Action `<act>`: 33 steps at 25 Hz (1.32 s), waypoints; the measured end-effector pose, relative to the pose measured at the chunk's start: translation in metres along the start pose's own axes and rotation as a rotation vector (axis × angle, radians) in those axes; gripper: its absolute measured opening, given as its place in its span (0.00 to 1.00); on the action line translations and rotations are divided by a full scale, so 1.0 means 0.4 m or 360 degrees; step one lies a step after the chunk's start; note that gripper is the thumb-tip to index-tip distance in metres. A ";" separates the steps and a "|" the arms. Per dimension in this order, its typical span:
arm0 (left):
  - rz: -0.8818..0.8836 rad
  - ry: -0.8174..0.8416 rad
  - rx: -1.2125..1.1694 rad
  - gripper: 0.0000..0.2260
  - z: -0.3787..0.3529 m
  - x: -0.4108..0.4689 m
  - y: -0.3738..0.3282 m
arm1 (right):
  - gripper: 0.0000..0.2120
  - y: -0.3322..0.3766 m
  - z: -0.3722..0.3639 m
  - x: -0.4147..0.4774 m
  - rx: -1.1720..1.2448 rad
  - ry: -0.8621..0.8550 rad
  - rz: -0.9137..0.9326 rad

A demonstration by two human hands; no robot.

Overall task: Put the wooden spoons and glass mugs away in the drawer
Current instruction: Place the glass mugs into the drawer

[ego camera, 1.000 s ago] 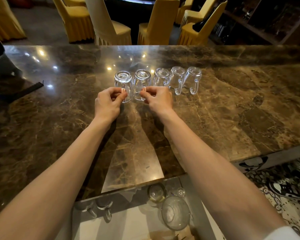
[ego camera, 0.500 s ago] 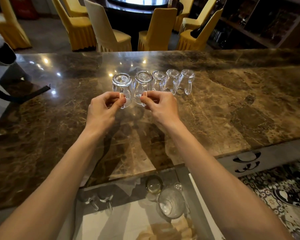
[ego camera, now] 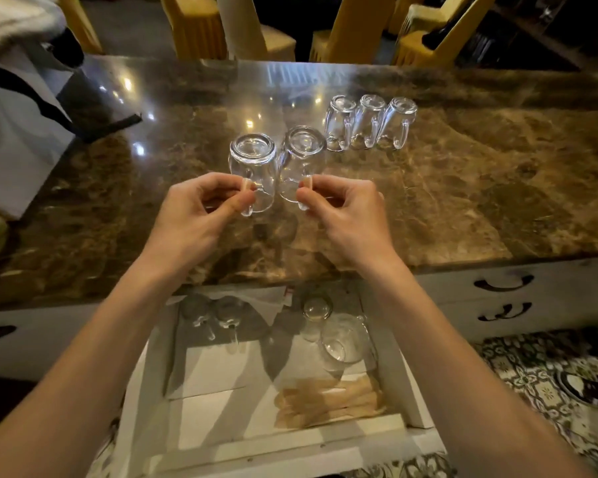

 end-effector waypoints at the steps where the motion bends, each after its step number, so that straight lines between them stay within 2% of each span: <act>1: 0.0004 -0.0009 -0.0006 0.08 0.008 -0.021 0.000 | 0.06 0.003 -0.004 -0.019 0.0014 0.0023 -0.0001; 7: 0.0099 -0.0028 -0.0042 0.09 0.061 -0.168 0.022 | 0.07 0.012 -0.027 -0.139 0.0004 0.0193 0.0102; 13: 0.0237 -0.0198 -0.0099 0.08 0.098 -0.325 0.078 | 0.05 -0.007 -0.082 -0.266 0.0048 0.0327 0.0216; 18: 0.0414 -0.0128 -0.0054 0.09 0.130 -0.396 0.140 | 0.05 -0.066 -0.136 -0.320 -0.0042 0.0416 0.0323; 21: 0.0573 -0.0149 -0.0025 0.06 0.127 -0.422 0.200 | 0.04 -0.131 -0.187 -0.338 -0.0213 0.0646 0.0333; 26: 0.0947 -0.0348 -0.0057 0.04 0.108 -0.464 0.302 | 0.04 -0.211 -0.274 -0.357 -0.0366 0.0996 0.0181; 29: 0.1023 -0.0425 -0.0003 0.06 0.107 -0.473 0.335 | 0.06 -0.228 -0.314 -0.358 -0.0433 0.1114 0.0184; 33: 0.1149 -0.0590 -0.0238 0.10 0.108 -0.472 0.380 | 0.07 -0.241 -0.361 -0.358 -0.0417 0.1217 0.0163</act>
Point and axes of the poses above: each hand's wrist, its own x-axis towards the middle knuckle, its own z-axis out of the back of the hand, y = z × x, the point moved 6 cm from there along x, towards the middle knuckle, and after that the axes turned 12 degrees about -x, right-handed, at the moved point
